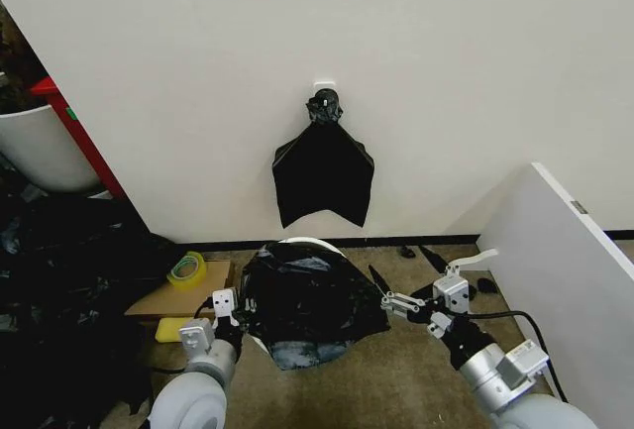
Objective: Place the garbage bag over the trash bin.
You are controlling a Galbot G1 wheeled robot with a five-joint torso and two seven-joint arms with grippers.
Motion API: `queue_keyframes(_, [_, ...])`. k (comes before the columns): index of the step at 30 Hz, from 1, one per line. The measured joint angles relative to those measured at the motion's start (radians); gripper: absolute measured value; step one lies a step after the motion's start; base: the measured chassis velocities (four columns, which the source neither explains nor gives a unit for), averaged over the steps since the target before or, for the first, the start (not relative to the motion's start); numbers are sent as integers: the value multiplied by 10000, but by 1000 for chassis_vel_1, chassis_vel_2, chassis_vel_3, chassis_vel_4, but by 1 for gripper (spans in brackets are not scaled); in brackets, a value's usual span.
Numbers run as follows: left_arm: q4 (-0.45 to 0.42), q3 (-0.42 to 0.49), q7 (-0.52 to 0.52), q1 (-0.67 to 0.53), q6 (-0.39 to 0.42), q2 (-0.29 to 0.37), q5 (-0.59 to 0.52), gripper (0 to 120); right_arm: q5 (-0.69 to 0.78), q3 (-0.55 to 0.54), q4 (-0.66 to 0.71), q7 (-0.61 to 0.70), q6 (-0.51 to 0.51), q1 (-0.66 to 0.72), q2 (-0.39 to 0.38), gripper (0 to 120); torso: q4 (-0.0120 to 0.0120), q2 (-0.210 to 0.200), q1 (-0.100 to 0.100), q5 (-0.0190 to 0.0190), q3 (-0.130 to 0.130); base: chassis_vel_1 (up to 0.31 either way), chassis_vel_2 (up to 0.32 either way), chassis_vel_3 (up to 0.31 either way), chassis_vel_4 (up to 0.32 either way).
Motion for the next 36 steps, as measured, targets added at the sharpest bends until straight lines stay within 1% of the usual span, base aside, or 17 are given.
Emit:
queue_keyframes(6, [-27,-18,28,76,-133,-164,378,1,-506,-546,-96,-64,14,311,133,100,-1,0,0,-5,0,0,0,0,0])
queue_keyframes(7, [-40,-12,121,96,-189,-168,573,1,-573,-854,-201,-81,-31,610,157,100,-1,0,0,-1,0,0,0,0,0])
queue_keyframes(8, [-40,0,170,116,-227,-143,685,1,-614,-1088,-310,-99,-61,840,209,100,0,0,0,-2,0,0,0,0,0])
queue_keyframes(9, [18,45,271,160,-334,-23,980,1,-740,-1498,-559,-149,-93,1274,439,100,3,0,0,2,0,0,0,0,0])
queue_keyframes(10, [18,45,271,160,-334,-23,980,1,-740,-1498,-559,-149,-93,1274,439,100,3,0,0,2,0,0,0,0,0])
queue_keyframes(11, [95,78,359,197,-427,111,1206,1,-930,-1819,-791,-229,-106,1575,704,100,4,0,0,1,0,0,0,0,0])
queue_keyframes(13, [118,85,387,203,-452,153,1262,1,-1002,-1922,-860,-264,-107,1658,782,100,4,-1,0,1,1,0,0,0,0])
queue_keyframes(14, [193,93,479,213,-541,281,1470,1,-1320,-2318,-1131,-420,-97,1926,969,100,3,0,0,1,0,0,0,0,0])
queue_keyframes(17, [263,88,580,203,-603,325,1677,1,-1543,-2573,-1383,-540,-76,2127,829,100,2,0,0,-1,0,0,0,0,0])
queue_keyframes(20, [470,276,703,76,-702,293,2104,1,-1552,-2699,-1727,-892,15,2209,269,100,0,0,0,-2,0,0,0,0,0])
queue_keyframes(25, [577,475,786,-22,-729,171,2510,1,-1720,-2945,-2210,-1273,167,2413,89,100,-1,0,0,-1,0,0,0,0,0])
queue_keyframes(27, [581,493,824,-27,-733,225,2580,1,-1847,-3132,-2664,-1303,256,2711,88,100,1,0,0,-1,0,0,0,0,0])
queue_keyframes(29, [581,482,831,-17,-733,279,2568,1,-1877,-3220,-2870,-1293,290,2873,93,98,1,0,0,1,1,0,0,0,0])
queue_keyframes(33, [421,387,762,3,-575,348,2129,1,-1789,-3481,-3315,-840,366,3327,283,80,1,0,0,1,0,0,0,0,0])
queue_keyframes(34, [421,387,762,3,-575,348,2129,1,-1789,-3481,-3315,-840,366,3327,283,80,1,0,0,1,0,0,0,0,0])
queue_keyframes(35, [395,361,760,11,-556,372,2122,1,-1762,-3549,-3383,-743,378,3406,335,75,1,0,0,0,0,0,0,0,0])
queue_keyframes(36, [395,361,760,11,-556,372,2122,1,-1762,-3549,-3383,-743,378,3406,335,75,1,0,0,0,0,0,0,0,0])
